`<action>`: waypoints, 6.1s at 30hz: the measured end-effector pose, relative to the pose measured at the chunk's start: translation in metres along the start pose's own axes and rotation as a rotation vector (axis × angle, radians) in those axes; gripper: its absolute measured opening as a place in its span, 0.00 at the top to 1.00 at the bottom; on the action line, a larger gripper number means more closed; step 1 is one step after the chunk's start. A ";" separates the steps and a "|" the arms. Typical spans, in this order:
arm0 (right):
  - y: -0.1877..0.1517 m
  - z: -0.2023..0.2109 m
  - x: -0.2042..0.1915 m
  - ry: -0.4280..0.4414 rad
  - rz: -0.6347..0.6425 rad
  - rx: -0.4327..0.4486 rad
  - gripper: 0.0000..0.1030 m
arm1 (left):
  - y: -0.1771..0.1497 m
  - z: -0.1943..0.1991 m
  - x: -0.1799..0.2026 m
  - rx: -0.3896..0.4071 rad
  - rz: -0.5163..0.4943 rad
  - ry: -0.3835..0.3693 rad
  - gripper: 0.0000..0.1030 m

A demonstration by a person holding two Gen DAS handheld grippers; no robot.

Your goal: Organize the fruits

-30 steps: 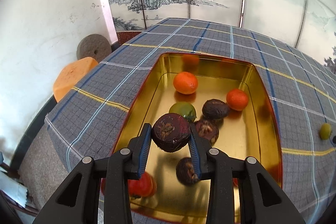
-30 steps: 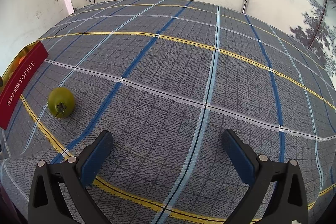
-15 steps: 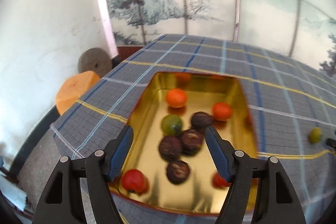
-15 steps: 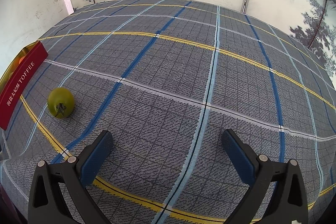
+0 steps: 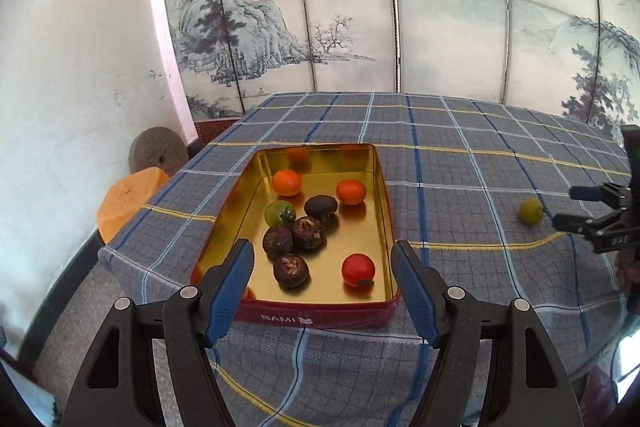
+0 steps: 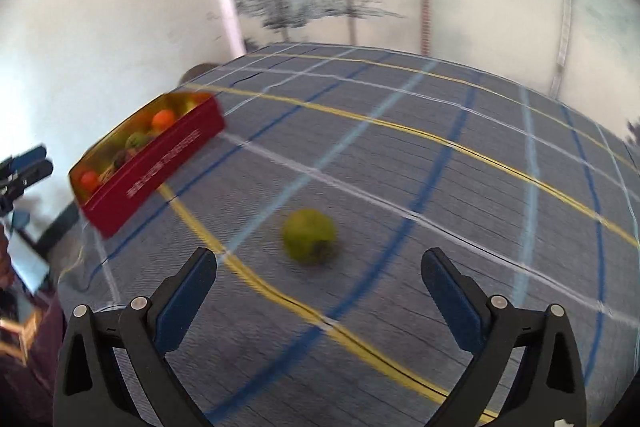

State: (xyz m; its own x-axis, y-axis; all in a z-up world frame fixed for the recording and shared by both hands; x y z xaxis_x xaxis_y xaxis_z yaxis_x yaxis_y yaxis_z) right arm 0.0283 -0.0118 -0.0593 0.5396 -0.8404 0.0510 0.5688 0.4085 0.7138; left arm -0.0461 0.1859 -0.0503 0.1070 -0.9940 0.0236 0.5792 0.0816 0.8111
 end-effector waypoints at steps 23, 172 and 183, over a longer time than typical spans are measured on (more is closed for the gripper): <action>0.005 -0.052 -0.012 -0.049 0.052 -0.141 0.68 | -0.006 0.004 -0.023 -0.040 0.102 0.015 0.30; 0.089 0.108 -0.129 -0.140 0.022 0.438 0.00 | 0.050 0.087 -0.046 0.133 0.064 0.143 0.00; 0.033 -0.046 0.059 -0.370 -0.034 -0.074 0.01 | 0.070 0.046 -0.046 0.064 0.052 0.162 0.00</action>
Point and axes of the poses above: each gripper's, at about its wrist camera, not at the fingertips, and z roughly against the way its jaws point, x to its right, y to its top, the point moved 7 cm from there along -z, roughly the way its jaws point, and after that the axes turned 11 degrees about -y, right-handed, at the moved point
